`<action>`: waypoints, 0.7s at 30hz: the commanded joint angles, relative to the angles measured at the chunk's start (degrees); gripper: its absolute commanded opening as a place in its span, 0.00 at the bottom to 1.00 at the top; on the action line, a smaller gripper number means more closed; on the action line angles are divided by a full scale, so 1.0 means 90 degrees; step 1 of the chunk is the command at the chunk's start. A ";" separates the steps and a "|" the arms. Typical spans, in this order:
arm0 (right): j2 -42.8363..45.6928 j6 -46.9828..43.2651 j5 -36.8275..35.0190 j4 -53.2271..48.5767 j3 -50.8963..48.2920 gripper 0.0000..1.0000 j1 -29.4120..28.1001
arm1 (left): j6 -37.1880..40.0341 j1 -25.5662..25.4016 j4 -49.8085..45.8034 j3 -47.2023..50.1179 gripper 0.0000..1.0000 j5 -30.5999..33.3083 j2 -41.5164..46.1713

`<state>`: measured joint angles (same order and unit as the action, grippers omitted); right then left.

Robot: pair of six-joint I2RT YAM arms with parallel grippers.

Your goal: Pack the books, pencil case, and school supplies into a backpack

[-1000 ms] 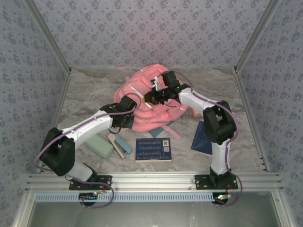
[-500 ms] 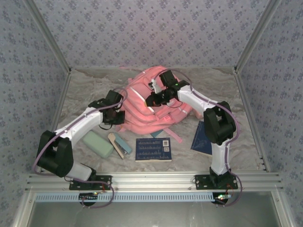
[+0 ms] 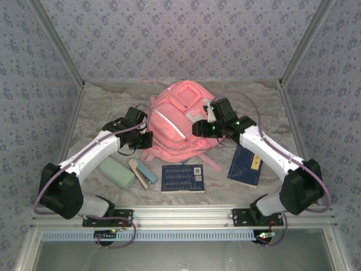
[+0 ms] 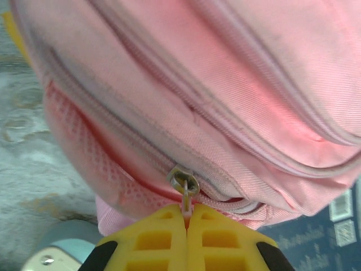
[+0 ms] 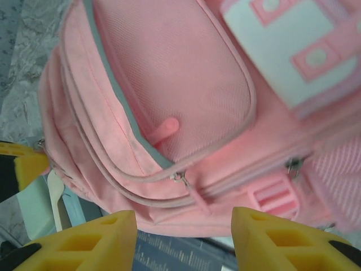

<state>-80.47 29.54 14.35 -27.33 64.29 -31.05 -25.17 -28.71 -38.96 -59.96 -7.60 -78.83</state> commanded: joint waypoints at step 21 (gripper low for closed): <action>0.2211 0.6530 -0.0525 0.2379 -0.3074 0.56 -0.0593 | -0.0953 -0.2174 0.0972 -0.1605 0.00 -0.0791 -0.0941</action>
<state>-60.05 82.54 11.09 -10.33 36.99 -35.90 -32.91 -47.11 -34.65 -70.78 -12.69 -87.11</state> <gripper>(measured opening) 0.557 0.038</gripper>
